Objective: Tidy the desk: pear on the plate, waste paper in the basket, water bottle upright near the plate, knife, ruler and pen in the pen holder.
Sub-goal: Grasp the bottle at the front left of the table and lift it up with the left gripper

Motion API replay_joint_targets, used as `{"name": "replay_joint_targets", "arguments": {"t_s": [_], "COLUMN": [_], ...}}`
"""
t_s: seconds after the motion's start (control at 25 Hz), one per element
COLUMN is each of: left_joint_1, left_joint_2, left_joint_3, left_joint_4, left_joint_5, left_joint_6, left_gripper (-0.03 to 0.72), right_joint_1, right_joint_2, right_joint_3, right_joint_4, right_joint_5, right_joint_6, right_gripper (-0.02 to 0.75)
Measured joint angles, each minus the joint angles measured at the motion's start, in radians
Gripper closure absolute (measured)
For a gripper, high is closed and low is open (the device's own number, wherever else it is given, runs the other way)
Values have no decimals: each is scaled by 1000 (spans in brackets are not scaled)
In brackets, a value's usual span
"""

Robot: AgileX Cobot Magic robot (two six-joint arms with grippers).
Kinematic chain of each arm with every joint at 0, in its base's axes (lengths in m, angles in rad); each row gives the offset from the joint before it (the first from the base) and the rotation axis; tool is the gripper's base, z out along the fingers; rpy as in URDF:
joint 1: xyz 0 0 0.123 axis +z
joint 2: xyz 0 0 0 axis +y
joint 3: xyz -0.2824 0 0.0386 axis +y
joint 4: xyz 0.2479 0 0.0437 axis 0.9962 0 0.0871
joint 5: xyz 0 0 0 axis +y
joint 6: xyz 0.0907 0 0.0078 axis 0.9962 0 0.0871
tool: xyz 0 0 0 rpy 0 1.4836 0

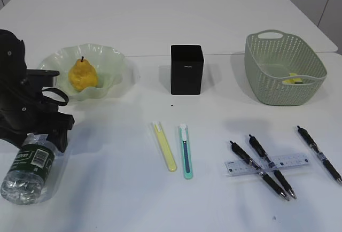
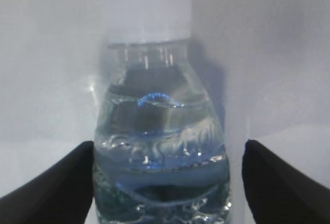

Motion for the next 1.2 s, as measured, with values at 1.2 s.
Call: {"name": "replay_joint_targets", "arguments": {"t_s": [1.2], "left_joint_1": [0], "left_joint_2": [0], "left_joint_3": [0], "left_joint_4": [12], "left_joint_5": [-14], "left_joint_6": [0], "left_gripper": [274], "right_joint_1": [0], "right_joint_2": [0], "right_joint_3": [0], "right_joint_4": [0], "right_joint_5": [-4], "right_joint_6": [0], "right_gripper": [328]}}
